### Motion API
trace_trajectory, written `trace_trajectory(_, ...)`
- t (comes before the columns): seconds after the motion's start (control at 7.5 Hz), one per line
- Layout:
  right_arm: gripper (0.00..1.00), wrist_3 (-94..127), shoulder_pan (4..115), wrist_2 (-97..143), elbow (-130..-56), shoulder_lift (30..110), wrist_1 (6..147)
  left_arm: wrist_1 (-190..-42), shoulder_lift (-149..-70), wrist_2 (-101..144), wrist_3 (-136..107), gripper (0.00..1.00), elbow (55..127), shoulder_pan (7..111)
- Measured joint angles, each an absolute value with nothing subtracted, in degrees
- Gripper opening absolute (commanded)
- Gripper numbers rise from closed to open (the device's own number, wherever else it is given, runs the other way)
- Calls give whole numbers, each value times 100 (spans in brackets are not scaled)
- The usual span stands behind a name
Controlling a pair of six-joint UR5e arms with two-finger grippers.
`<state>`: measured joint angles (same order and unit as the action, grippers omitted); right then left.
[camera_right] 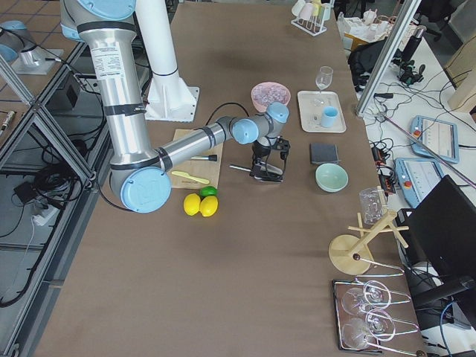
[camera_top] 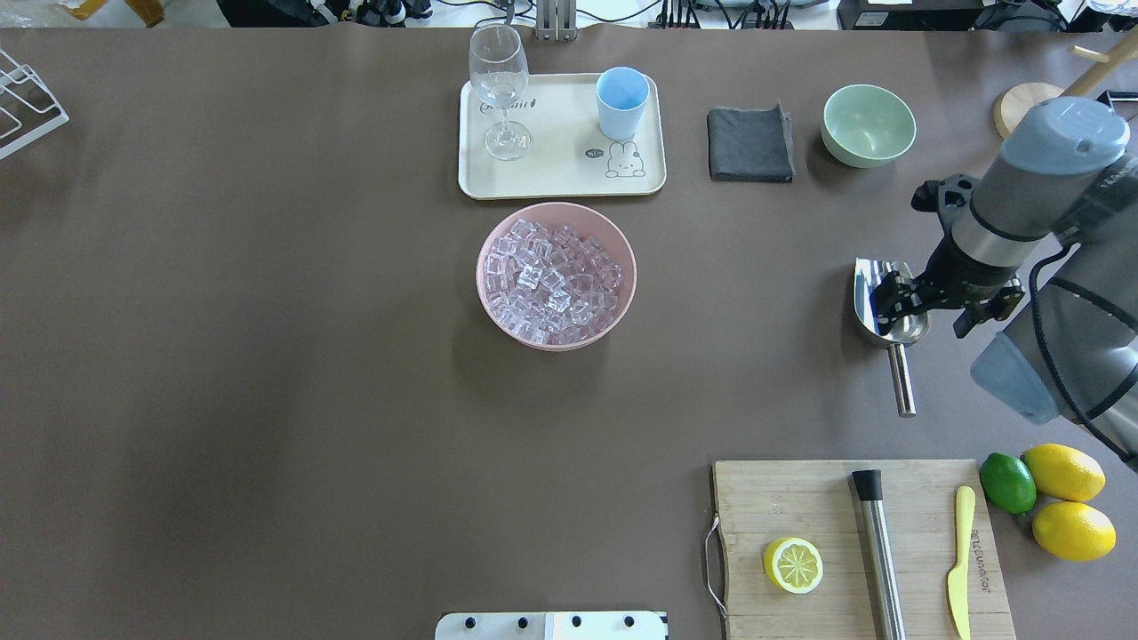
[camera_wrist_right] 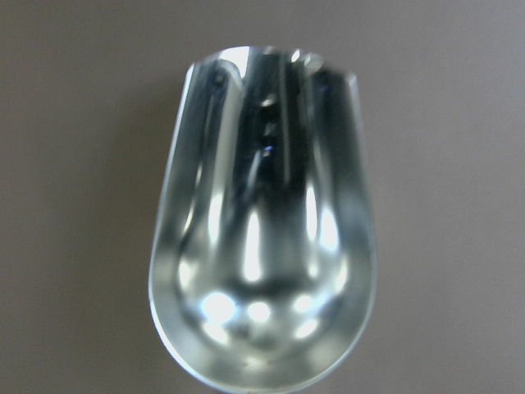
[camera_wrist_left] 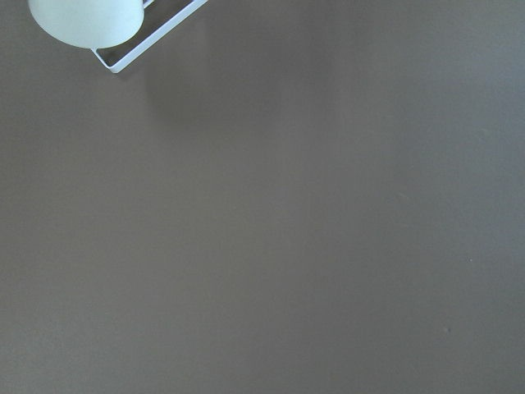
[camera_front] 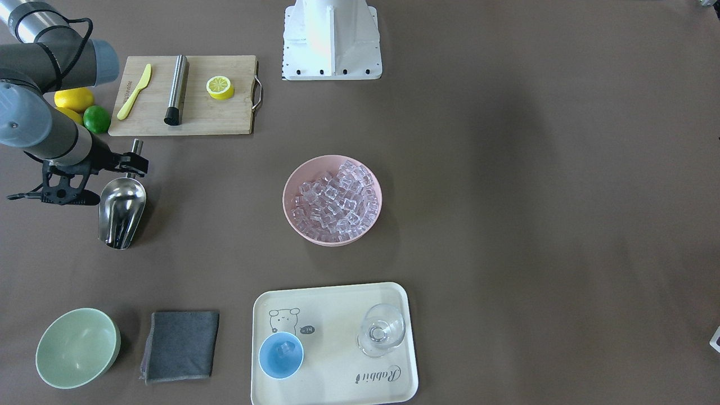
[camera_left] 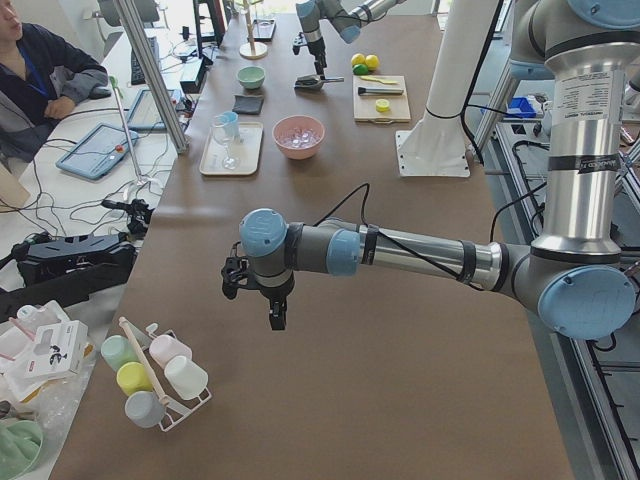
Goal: Put ice in cup with scoop
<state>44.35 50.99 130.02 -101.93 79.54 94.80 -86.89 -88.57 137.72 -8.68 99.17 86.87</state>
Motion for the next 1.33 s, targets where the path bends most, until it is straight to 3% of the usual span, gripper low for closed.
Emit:
trace_trajectory(0.4,100,3779,6594,12728,-10280,7956,9559,-8684,-8841,13523,-858,98,9853,8700)
trace_trajectory(0.93,100,691,8846,12974,-10063,8166,10462,-8684,-8833,13494,-861,98,9846,8709)
trace_trajectory(1.33,100,-275,9420,13279,-9498,8636,10198,-8683,-8840,13500,-865,98,9857,8726)
